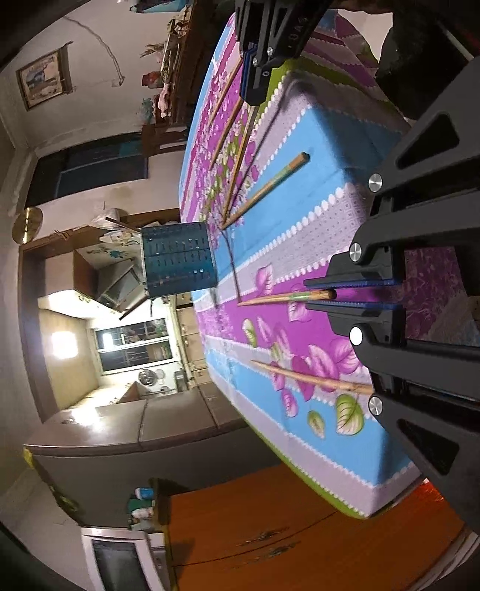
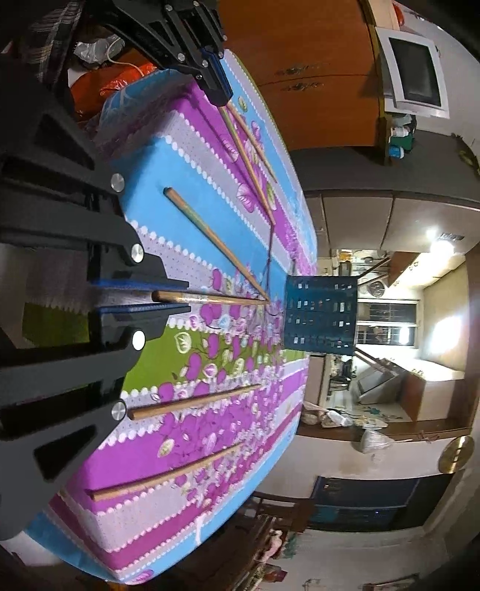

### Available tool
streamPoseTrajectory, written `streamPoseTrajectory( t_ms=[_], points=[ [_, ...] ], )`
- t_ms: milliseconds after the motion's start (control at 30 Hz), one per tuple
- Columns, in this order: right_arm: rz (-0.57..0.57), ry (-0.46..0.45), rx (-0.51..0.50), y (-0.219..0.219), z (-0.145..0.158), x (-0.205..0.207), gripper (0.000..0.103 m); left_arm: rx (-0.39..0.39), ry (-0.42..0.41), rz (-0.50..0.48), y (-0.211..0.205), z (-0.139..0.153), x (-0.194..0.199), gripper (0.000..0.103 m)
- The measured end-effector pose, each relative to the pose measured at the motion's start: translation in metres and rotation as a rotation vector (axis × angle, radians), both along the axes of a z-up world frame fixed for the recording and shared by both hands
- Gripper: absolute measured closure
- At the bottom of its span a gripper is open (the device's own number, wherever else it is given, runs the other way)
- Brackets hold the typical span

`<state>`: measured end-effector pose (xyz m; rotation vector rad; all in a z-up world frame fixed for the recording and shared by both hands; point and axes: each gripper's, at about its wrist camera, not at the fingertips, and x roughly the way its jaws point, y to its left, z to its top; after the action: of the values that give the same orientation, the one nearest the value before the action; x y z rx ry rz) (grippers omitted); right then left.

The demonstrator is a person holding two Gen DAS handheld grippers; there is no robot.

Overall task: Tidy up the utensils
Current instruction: 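Close the right tool on a bamboo chopstick while the left tool grasps another, then lift the held chopsticks with both tools and carry them toward the blue holder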

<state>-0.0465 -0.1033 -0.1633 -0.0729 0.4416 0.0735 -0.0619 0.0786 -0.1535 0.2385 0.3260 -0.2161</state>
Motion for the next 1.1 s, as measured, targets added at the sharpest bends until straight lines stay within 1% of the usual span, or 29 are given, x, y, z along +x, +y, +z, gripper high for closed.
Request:
streamPoseTrajectory(
  t_ms=[133,367,667,933,1100],
  points=[
    [0.006,-0.056,-0.032,0.002,0.01,-0.008,0.098,0.004,-0.029,-0.007,0.002,0.011,-0.003,0.096],
    [-0.011,-0.153,-0.078,0.004,0.031,-0.023,0.098,-0.014,-0.065,-0.026,0.004,0.034,-0.003,0.096],
    [-0.012,-0.193,-0.096,0.003,0.043,-0.029,0.098,-0.006,-0.104,-0.046,-0.003,0.046,-0.008,0.096],
    [-0.001,-0.238,-0.099,0.003,0.055,-0.033,0.098,-0.01,-0.119,-0.027,-0.002,0.056,-0.009,0.096],
    [-0.008,-0.275,-0.108,0.001,0.066,-0.033,0.098,0.002,-0.149,-0.015,-0.004,0.067,-0.01,0.096]
  ],
)
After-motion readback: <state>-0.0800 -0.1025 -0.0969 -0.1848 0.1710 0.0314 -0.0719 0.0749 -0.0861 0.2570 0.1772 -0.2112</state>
